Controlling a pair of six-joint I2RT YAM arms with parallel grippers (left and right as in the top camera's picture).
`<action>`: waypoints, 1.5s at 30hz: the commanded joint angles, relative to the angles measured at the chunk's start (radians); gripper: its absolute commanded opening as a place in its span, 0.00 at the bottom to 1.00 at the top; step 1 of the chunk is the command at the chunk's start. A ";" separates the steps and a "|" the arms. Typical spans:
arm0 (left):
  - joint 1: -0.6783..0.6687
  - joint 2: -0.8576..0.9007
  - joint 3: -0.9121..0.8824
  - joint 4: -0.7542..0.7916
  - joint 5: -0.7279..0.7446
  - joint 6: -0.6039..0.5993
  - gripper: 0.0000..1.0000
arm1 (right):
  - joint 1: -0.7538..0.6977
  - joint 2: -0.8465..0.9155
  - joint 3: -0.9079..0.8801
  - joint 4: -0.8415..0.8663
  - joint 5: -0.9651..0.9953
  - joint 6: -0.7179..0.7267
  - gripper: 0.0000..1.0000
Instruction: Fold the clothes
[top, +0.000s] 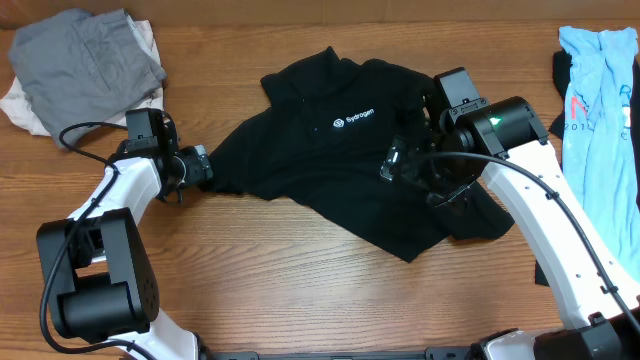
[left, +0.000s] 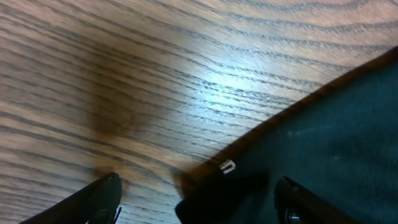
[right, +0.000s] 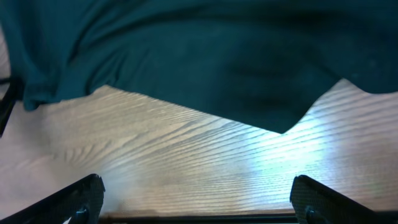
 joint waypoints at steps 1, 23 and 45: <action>-0.012 0.030 0.017 -0.001 0.019 0.020 0.81 | 0.003 -0.013 -0.004 -0.001 0.053 0.071 1.00; -0.023 0.087 0.017 -0.015 0.015 0.024 0.45 | 0.003 -0.083 -0.188 -0.116 0.172 0.434 1.00; -0.023 0.087 0.017 -0.022 0.015 0.024 0.44 | 0.003 -0.103 -0.669 0.338 0.035 0.367 1.00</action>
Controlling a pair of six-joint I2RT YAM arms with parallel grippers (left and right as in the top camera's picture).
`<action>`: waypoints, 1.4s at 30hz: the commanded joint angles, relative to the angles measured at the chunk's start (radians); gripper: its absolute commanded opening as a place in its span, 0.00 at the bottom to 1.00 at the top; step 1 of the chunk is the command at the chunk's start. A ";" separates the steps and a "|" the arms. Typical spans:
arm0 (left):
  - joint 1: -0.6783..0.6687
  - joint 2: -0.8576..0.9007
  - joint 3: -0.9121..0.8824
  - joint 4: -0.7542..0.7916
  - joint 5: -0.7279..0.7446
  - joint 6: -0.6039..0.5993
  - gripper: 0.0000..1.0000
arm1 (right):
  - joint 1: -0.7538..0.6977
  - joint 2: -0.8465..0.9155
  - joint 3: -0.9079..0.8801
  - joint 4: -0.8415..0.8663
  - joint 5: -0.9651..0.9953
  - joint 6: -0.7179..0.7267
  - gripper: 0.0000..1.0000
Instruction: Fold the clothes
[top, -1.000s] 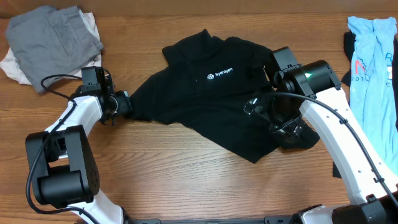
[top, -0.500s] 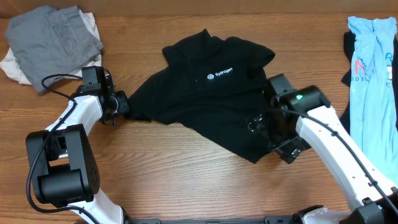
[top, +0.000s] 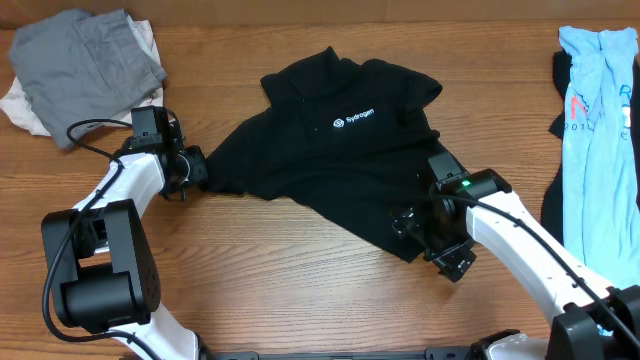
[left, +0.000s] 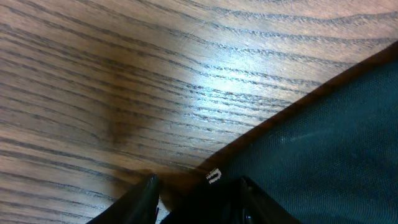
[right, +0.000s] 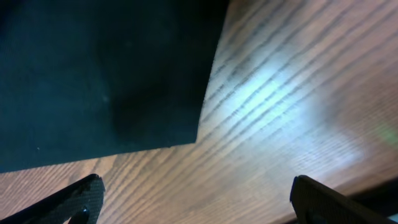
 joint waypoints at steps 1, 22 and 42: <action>-0.010 0.043 -0.008 -0.017 0.004 0.009 0.44 | 0.003 -0.014 -0.061 0.056 -0.048 -0.009 1.00; -0.009 0.043 -0.008 -0.018 0.005 0.009 0.47 | 0.003 0.112 -0.122 0.231 -0.043 -0.172 0.88; -0.009 0.043 -0.008 -0.005 0.005 0.010 0.35 | 0.003 0.117 -0.122 0.290 0.023 -0.185 0.20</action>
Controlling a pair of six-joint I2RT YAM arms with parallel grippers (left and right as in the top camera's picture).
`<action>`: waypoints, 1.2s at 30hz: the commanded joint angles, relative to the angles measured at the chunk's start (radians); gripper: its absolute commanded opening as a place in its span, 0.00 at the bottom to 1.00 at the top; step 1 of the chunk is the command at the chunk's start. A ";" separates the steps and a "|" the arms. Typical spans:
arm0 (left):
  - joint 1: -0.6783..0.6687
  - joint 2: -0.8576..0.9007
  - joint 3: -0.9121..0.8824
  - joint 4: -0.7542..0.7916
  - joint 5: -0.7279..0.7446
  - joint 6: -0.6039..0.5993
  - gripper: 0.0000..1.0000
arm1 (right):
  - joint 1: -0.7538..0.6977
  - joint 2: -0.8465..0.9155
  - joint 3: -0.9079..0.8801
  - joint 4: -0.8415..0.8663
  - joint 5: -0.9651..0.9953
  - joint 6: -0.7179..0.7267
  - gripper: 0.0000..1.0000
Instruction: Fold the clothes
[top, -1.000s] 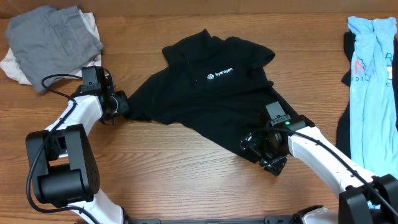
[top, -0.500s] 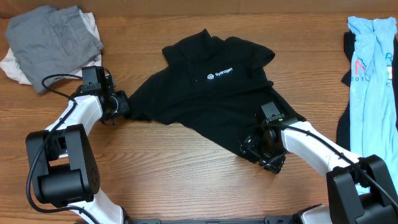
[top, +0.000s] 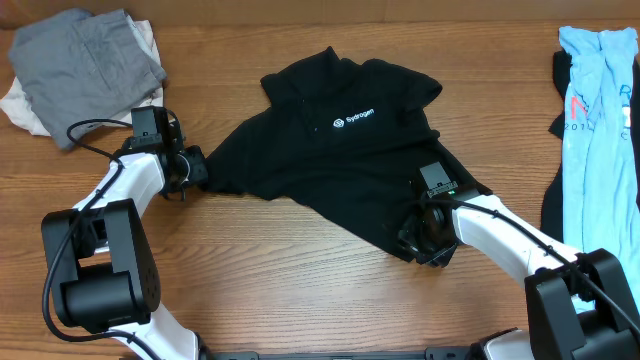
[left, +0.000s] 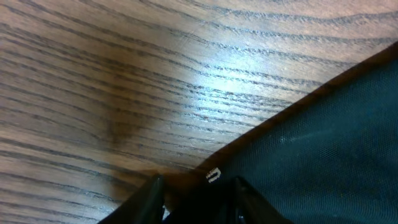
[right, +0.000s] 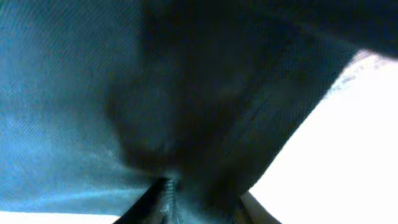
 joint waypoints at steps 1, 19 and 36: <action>-0.009 0.041 -0.008 -0.006 0.004 0.009 0.34 | 0.003 0.003 -0.004 0.002 0.029 0.002 0.18; -0.009 0.029 0.042 -0.105 -0.018 -0.019 0.04 | 0.003 0.003 0.009 -0.031 0.089 0.010 0.04; -0.009 -0.448 0.222 -0.418 -0.017 -0.059 0.04 | 0.003 -0.089 0.544 -0.409 0.307 0.000 0.04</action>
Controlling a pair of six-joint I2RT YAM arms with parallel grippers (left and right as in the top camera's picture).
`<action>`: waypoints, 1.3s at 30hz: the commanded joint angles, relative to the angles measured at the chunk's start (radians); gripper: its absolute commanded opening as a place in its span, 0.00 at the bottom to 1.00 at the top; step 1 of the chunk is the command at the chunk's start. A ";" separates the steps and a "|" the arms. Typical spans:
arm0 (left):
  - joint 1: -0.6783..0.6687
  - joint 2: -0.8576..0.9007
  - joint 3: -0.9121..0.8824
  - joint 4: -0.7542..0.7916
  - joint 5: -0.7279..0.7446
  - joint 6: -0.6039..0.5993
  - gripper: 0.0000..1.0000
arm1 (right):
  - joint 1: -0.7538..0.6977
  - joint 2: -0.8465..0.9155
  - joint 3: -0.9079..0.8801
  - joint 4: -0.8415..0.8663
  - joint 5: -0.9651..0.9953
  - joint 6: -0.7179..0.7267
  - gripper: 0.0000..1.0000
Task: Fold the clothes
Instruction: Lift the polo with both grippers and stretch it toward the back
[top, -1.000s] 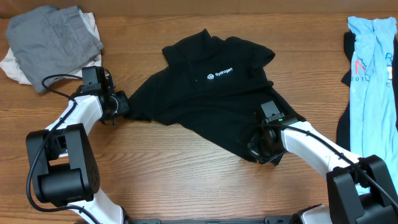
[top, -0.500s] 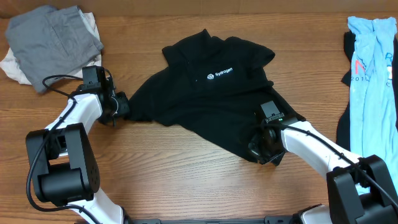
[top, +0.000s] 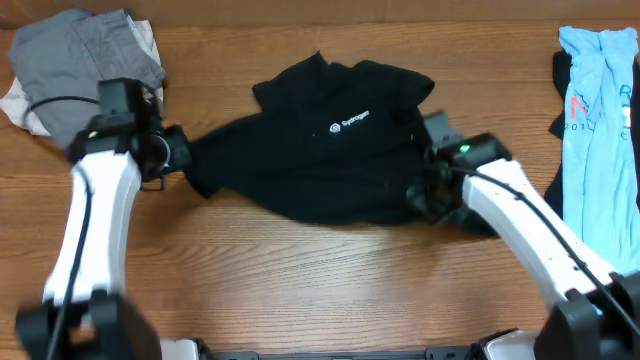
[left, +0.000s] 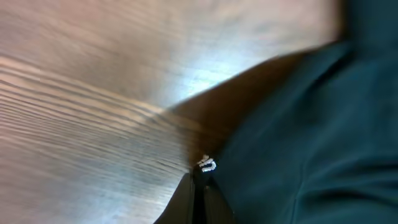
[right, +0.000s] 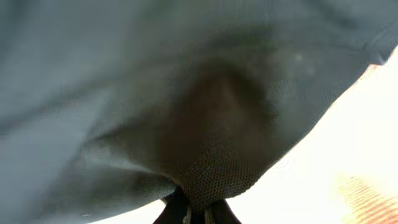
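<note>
A black polo shirt (top: 320, 160) with a small white chest logo (top: 348, 122) lies bunched in the middle of the wooden table. My left gripper (top: 180, 155) is shut on the shirt's left corner, where a tiny white tag (left: 207, 164) shows beside the fingers. My right gripper (top: 425, 195) is shut on the shirt's lower right edge; dark mesh cloth (right: 211, 168) fills the right wrist view and bulges above the closed jaws. Both pinched edges look raised off the table.
A grey garment (top: 85, 50) over a pale one lies at the back left. Light blue clothing (top: 600, 90) with a dark piece beside it sits at the right edge. Bare wood (top: 300, 280) runs along the front.
Both grippers have moved away from the front with the shirt in them. The shirt's lower right flap is drawn in, so the cloth is more compact and shifted left.
The left gripper was open at the shirt's left corner, the right arm over its right side. Then the left gripper closed on the corner and the right one sat open by the lower flap. The right gripper then pinched that flap. Now both hold the shirt lifted and gathered.
</note>
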 joint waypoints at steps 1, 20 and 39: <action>-0.009 -0.191 0.030 -0.023 -0.014 -0.037 0.04 | 0.003 -0.070 0.155 -0.054 0.072 -0.014 0.04; -0.009 -0.749 0.586 -0.332 0.010 -0.048 0.04 | 0.003 -0.328 0.845 -0.317 0.100 -0.153 0.04; -0.006 -0.549 0.816 -0.426 -0.026 -0.090 0.04 | 0.003 -0.220 0.998 -0.333 0.097 -0.153 0.04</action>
